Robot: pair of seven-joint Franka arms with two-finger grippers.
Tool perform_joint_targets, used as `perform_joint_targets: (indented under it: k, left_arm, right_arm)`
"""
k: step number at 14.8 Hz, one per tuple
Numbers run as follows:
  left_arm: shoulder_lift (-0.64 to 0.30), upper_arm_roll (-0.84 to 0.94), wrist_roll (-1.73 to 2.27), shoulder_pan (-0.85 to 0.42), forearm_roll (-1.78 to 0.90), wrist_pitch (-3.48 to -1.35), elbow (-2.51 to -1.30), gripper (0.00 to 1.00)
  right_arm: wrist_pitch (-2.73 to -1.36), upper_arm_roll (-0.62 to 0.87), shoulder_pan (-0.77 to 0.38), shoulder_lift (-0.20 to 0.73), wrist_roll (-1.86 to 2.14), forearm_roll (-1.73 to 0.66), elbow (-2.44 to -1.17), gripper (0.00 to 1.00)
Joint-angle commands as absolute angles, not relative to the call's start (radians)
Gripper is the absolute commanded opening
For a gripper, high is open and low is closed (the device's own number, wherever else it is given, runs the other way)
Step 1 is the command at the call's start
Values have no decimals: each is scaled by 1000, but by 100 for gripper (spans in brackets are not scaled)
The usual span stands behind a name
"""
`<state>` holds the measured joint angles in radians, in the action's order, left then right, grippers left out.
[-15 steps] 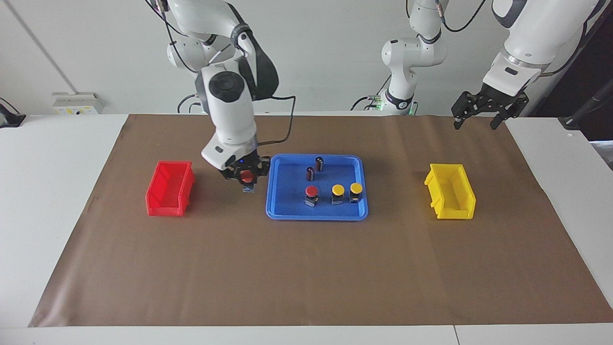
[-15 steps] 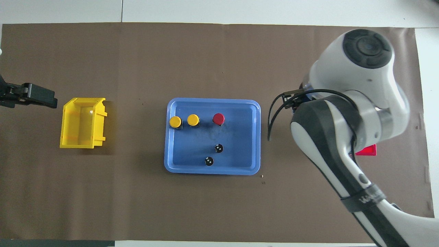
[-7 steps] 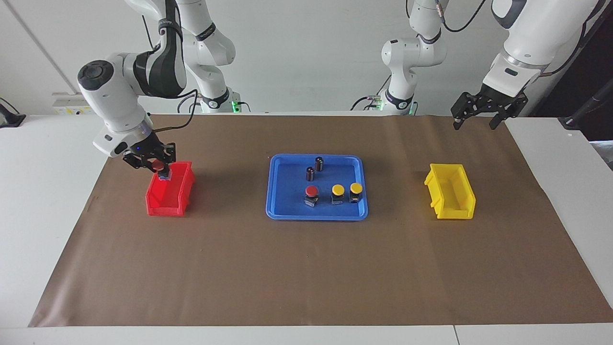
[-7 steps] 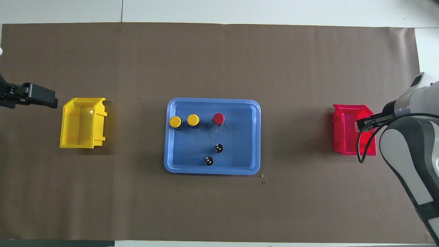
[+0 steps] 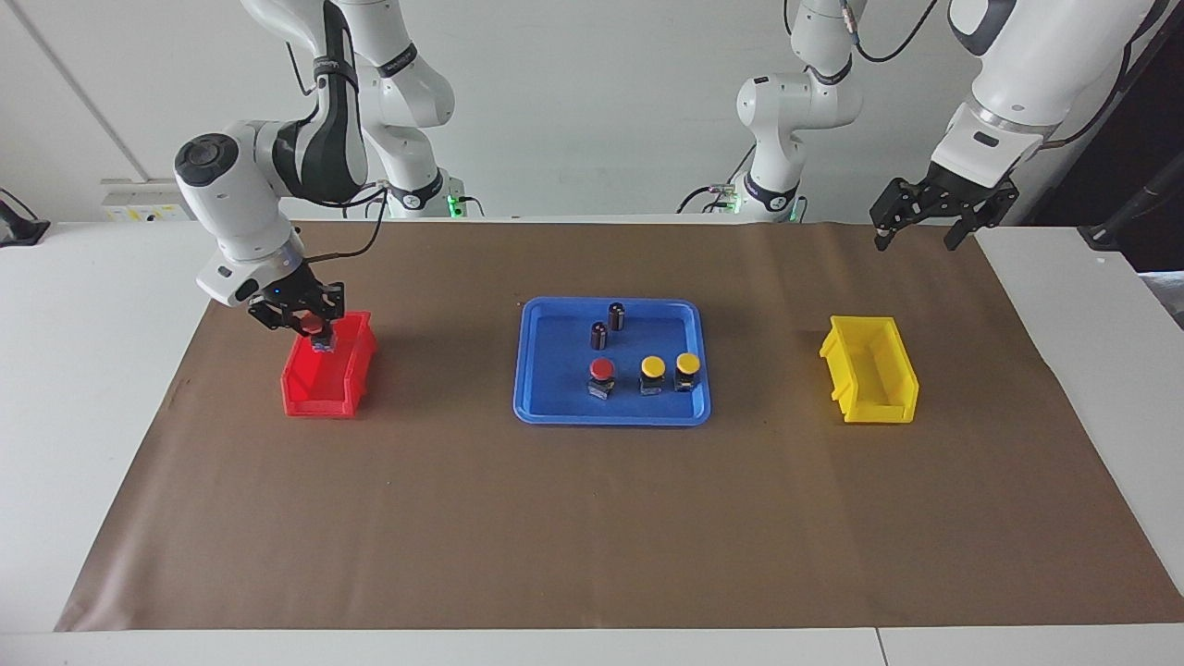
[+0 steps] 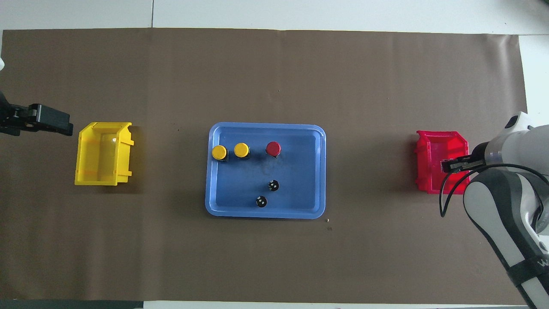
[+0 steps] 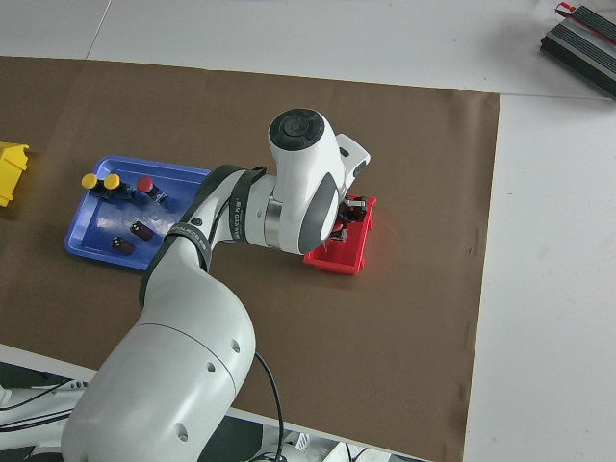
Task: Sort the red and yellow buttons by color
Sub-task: 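Carry the red button to the red bin and release it, then grasp the yellow button with the left gripper while the right gripper waits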
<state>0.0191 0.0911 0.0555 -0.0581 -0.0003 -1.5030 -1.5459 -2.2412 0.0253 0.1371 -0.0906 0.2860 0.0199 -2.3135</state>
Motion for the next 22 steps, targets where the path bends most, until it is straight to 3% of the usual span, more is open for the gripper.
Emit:
perform_joint_targets:
  k: [1,3,5,7,10,12,16,20,22]
  left_arm:
    - [63,89,72,-55,-15,-1526,-1612,100]
    - [71,90,78,-54,-15,-1560,-1643,100]
    - [107,104,165,-83,-15,-1723,-1776,100]
    - [97,109,324,-210,-15,-1866,-1883,99]
    - [31,109,509,-343,-15,-2064,-2003,95]
    - [-47,109,566,-386,-11,-2130,-2011,91]
    - [-101,109,604,-406,-11,-2189,-2011,81]
    - [-166,107,658,-437,-5,-2272,-2013,81]
    - [-172,107,660,-446,-5,-2276,-2013,81]
  right_arm:
    - [-2281,38,156,-106,302,9,-2367,14]
    - [-2307,37,150,-106,285,9,-2387,14]
    - [-2391,37,156,-88,293,9,-2430,16]
    - [-2393,37,156,-87,299,9,-2431,25]
    - [-2391,37,156,-87,298,9,-2431,66]
    - [-2382,37,156,-86,301,9,-2422,78]
    - [-2150,37,160,-40,319,9,-2225,83]
    - [-1969,38,150,-34,319,9,-2067,99]
    - [-1877,44,143,-40,313,11,-1995,99]
